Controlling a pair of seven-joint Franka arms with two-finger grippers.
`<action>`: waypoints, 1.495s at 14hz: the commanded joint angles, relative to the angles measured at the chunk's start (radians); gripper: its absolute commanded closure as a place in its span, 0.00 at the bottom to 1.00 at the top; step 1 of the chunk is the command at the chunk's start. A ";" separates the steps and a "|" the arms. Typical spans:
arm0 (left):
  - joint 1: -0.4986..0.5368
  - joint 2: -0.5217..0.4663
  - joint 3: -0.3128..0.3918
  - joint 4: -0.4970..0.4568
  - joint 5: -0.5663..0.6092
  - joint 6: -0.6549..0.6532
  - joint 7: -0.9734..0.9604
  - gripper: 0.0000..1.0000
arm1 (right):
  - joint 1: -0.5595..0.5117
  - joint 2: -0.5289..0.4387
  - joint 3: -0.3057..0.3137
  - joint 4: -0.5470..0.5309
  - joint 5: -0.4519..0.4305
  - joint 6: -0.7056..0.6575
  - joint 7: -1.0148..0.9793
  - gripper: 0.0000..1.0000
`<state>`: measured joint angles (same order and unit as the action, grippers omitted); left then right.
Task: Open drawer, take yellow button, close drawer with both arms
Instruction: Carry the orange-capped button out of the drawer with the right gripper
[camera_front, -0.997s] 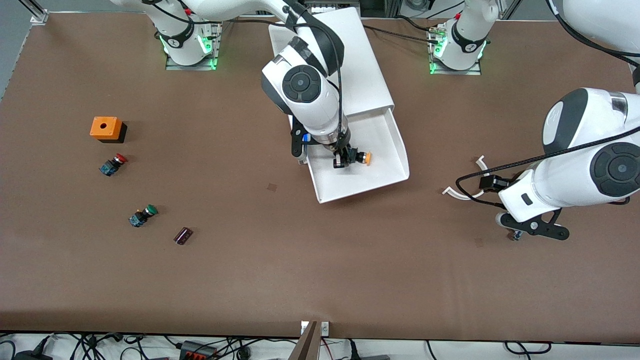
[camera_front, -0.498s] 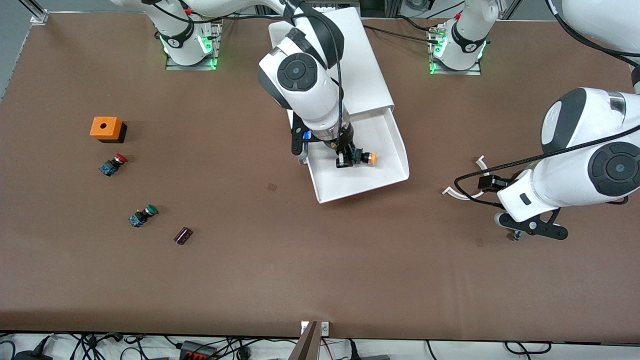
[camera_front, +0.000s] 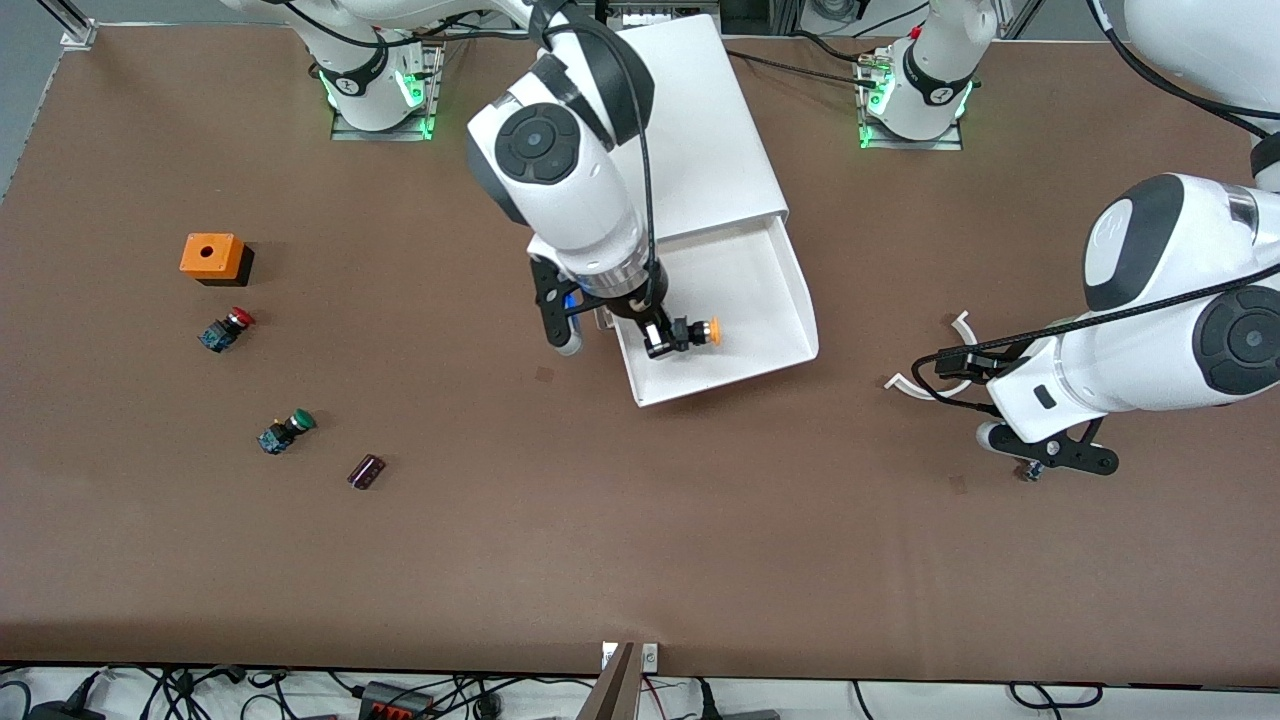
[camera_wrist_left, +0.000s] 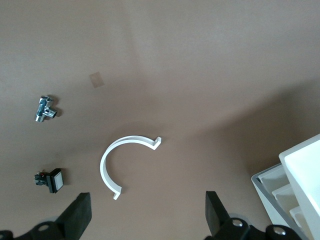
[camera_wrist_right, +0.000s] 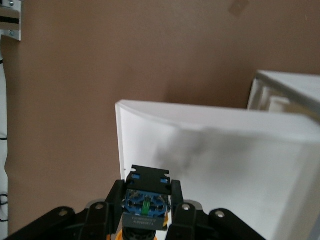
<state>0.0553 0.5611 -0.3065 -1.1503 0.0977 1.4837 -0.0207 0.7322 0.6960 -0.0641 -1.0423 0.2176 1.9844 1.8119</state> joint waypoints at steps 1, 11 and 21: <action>0.003 -0.012 -0.003 0.012 -0.024 0.000 -0.013 0.00 | -0.019 -0.015 -0.025 0.007 -0.026 -0.073 -0.200 0.90; -0.008 -0.012 0.000 0.009 -0.007 0.003 -0.194 0.00 | -0.129 -0.066 -0.097 -0.001 -0.069 -0.311 -0.893 0.90; -0.121 0.017 0.001 -0.005 -0.004 0.108 -0.556 0.00 | -0.152 -0.102 -0.102 -0.063 -0.087 -0.374 -1.153 0.90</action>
<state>-0.0395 0.5662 -0.3123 -1.1501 0.0923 1.5446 -0.4816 0.6032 0.6321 -0.1717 -1.0460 0.1433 1.6255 0.7476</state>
